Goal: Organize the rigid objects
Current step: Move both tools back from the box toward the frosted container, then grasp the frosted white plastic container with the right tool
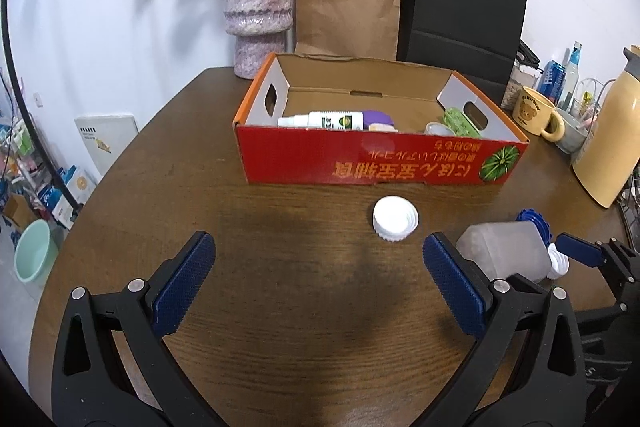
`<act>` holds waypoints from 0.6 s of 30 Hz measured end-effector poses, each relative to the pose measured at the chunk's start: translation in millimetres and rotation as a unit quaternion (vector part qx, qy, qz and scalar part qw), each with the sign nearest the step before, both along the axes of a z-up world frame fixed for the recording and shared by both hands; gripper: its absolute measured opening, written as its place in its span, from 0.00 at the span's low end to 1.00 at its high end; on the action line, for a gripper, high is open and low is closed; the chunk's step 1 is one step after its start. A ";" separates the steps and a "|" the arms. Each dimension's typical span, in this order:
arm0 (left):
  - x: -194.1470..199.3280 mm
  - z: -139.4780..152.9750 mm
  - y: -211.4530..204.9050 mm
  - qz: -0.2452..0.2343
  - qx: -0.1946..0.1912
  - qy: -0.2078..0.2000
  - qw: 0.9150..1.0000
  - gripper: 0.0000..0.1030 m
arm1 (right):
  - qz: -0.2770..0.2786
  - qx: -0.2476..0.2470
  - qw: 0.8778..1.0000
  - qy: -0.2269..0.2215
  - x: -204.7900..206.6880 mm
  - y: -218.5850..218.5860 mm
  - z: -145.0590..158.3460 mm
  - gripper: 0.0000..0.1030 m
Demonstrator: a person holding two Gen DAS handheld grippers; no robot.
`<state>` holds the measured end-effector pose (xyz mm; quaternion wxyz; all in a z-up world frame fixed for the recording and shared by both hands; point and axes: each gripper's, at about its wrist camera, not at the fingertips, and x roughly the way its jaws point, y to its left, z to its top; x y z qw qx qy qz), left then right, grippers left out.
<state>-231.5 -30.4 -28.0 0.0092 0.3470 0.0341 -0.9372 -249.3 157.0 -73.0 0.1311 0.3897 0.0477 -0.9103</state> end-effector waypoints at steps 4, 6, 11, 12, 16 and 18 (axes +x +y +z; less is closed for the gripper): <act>1.7 -2.5 -2.2 -0.002 0.000 -0.005 1.000 1.00 | -0.015 0.000 1.000 -0.014 -4.9 -4.3 -4.4 0.90; 1.0 -3.4 -4.1 -0.001 0.001 -0.006 1.000 1.00 | -0.019 -0.003 1.000 -0.019 -7.0 -6.1 -6.0 0.90; -3.3 -7.5 -11.9 0.009 0.006 -0.015 1.000 1.00 | -0.032 -0.006 0.999 -0.022 -12.9 -11.0 -6.5 0.90; -3.4 -7.7 -13.5 0.010 0.007 -0.016 1.000 1.00 | -0.034 -0.006 0.999 -0.023 -14.6 -12.4 -6.7 0.90; -3.9 -7.5 -17.5 0.016 0.009 -0.016 1.000 1.00 | -0.042 -0.005 0.999 -0.024 -18.7 -17.1 -7.2 0.90; -4.4 -8.0 -18.3 0.017 0.011 -0.017 1.000 1.00 | -0.045 -0.005 0.999 -0.024 -20.2 -18.6 -7.1 0.90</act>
